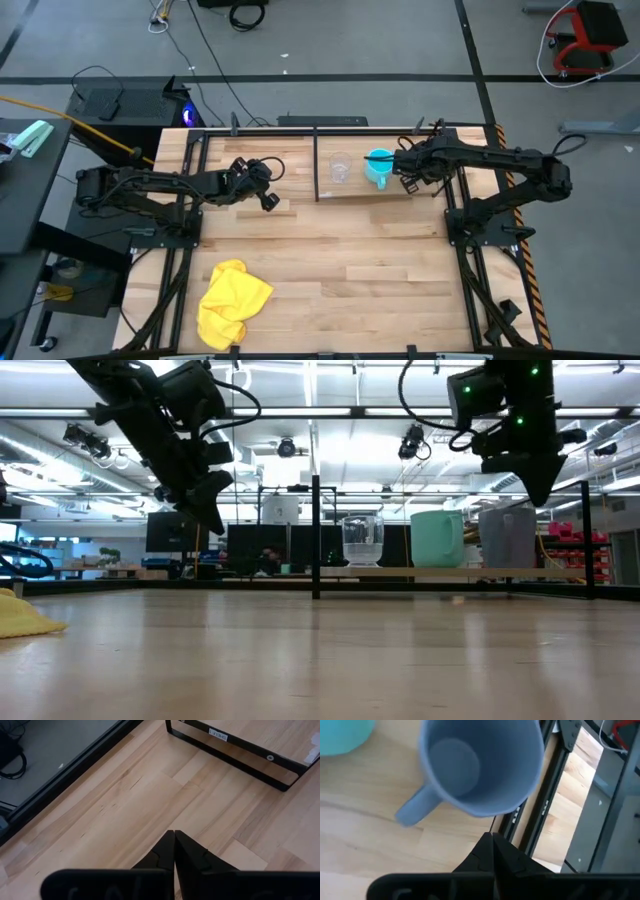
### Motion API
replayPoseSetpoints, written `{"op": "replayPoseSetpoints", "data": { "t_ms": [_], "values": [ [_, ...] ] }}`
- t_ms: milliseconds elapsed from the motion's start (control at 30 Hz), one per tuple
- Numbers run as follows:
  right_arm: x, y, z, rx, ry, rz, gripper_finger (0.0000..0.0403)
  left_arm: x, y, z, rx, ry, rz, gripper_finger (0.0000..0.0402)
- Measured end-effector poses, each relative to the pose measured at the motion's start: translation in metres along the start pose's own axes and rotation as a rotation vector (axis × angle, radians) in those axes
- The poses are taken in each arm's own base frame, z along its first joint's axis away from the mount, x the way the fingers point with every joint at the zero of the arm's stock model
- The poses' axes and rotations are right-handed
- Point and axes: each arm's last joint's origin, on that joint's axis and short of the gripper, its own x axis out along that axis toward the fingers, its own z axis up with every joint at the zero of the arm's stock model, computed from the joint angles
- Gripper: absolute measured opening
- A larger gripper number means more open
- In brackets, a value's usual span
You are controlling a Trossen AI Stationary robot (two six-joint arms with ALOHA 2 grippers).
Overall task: Stack small to large cups/mugs on shelf
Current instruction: Put the blue mug on the shelf
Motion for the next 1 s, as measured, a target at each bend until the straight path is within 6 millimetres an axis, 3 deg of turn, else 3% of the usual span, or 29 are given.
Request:
{"op": "replayPoseSetpoints", "data": {
  "t_ms": [633, 1000],
  "values": [
    [0.014, -0.015, 0.024, 0.082, -0.006, -0.012, 0.0001, 0.0, 0.0, 0.0, 0.001, 0.004, -0.003, 0.0015],
    [0.013, -0.016, 0.024, 0.046, -0.039, -0.029, 0.0001, 0.0, 0.0, 0.0, 0.002, 0.004, -0.003, 0.0016]
  ]
}}
